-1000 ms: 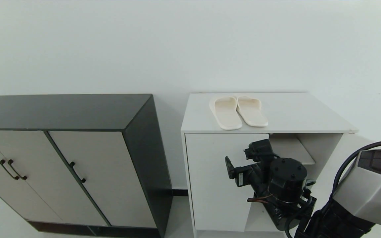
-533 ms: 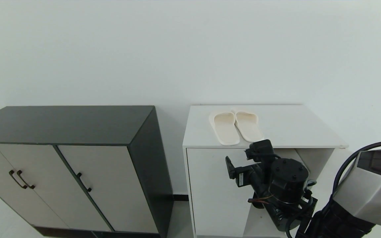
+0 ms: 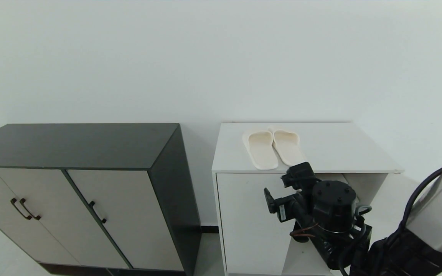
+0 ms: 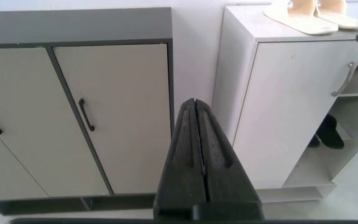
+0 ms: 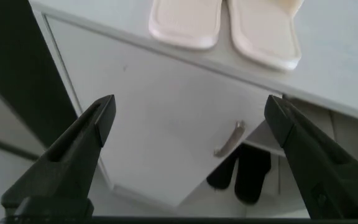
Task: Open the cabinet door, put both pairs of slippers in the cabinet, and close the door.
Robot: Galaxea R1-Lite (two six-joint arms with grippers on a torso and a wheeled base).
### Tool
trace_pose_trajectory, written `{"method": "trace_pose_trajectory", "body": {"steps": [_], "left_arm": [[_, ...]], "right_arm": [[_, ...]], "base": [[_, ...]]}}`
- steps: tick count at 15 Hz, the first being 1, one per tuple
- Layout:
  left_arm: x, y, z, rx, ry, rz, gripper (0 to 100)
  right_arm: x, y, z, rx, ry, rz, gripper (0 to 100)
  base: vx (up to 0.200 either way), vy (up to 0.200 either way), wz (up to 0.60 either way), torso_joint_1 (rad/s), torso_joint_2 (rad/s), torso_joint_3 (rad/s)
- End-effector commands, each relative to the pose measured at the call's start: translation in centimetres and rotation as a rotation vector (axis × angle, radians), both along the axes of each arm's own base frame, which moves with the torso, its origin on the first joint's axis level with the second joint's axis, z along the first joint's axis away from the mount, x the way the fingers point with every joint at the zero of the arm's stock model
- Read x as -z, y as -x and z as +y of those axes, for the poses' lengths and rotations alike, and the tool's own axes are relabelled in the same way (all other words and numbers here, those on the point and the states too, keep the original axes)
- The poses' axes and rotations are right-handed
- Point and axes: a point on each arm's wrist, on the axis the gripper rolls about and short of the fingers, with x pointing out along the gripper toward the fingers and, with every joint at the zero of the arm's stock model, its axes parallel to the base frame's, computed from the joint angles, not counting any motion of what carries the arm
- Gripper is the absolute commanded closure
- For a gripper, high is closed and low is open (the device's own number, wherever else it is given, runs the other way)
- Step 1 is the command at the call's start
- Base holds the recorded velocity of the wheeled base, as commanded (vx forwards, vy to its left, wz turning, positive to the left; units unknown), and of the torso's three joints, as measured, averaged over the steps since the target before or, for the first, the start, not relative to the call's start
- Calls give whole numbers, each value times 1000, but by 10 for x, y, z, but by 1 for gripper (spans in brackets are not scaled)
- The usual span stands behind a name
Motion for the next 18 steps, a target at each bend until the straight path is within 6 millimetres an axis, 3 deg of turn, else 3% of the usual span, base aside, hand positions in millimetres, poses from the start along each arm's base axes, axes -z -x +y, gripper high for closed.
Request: {"method": "trace_pose_trajectory", "body": {"steps": [1, 5, 15, 18], "left_arm": [[0, 0, 0, 2, 1, 1, 100], [0, 0, 0, 2, 1, 1, 100], [0, 0, 0, 3, -4, 1, 100], [0, 0, 0, 0, -7, 1, 100]], "right_arm": [[-56, 4, -4, 11, -124, -6, 0], [-77, 5, -7, 47, -169, 83, 0], [-65, -9, -11, 85, -153, 101, 0], [-54, -11, -7, 77, -134, 125, 0]], "base": [[0, 0, 0, 0, 0, 0], [0, 0, 0, 0, 0, 0], [180, 0, 0, 2, 1, 1], [0, 0, 0, 0, 0, 0]]}}
